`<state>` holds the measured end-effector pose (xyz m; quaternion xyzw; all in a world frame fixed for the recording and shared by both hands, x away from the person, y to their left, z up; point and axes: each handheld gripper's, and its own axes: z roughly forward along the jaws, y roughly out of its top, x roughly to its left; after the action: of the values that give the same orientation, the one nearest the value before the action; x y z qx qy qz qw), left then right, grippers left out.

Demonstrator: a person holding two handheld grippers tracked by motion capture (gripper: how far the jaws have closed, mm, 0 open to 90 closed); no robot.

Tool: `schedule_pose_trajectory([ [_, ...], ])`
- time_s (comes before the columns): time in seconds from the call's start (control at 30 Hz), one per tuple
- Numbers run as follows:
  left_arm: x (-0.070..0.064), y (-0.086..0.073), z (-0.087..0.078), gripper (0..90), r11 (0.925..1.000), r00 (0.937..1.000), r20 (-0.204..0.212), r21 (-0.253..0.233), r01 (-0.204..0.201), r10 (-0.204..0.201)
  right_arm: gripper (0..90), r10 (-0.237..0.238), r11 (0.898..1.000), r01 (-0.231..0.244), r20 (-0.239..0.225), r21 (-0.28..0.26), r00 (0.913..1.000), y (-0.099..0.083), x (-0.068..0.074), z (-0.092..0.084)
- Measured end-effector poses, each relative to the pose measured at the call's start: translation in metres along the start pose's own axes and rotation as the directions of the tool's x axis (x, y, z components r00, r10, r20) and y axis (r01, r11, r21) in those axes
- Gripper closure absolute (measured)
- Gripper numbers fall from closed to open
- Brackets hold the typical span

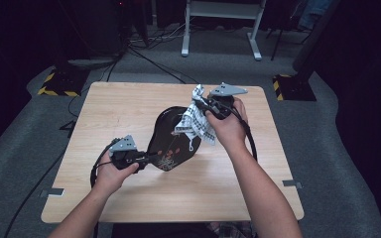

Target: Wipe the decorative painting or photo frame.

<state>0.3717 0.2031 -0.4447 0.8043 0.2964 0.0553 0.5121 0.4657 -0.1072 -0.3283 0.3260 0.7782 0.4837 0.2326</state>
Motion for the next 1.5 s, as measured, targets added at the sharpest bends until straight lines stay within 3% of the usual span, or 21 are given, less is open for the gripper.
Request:
schedule_pose_trajectory([
  [0.2, 0.000, 0.000, 0.000, 78.3, 1.0000, 1.0000, -0.001, -0.001, 0.003, -0.003, 81.0, -0.004, 0.999, 0.003, 0.027, 0.033, 0.9996, -0.007, -0.006, -0.001],
  [0.53, 0.001, 0.000, 0.000, 78.3, 1.0000, 1.0000, 0.005, -0.001, -0.002, 0.002, 81.1, -0.007, 0.994, 0.004, 0.030, 0.105, 0.9995, -0.024, -0.014, -0.006],
  [1.13, 0.000, 0.000, 0.000, 78.3, 1.0000, 1.0000, 0.006, 0.000, -0.004, 0.004, 81.1, -0.094, 0.971, 0.097, -0.022, 0.216, 0.9953, -0.041, -0.005, -0.004],
  [1.5, 0.000, 0.000, 0.000, 78.3, 1.0000, 1.0000, 0.007, 0.001, -0.004, 0.004, 81.1, -0.105, 0.958, 0.115, -0.050, 0.262, 0.9932, -0.050, -0.001, 0.003],
])
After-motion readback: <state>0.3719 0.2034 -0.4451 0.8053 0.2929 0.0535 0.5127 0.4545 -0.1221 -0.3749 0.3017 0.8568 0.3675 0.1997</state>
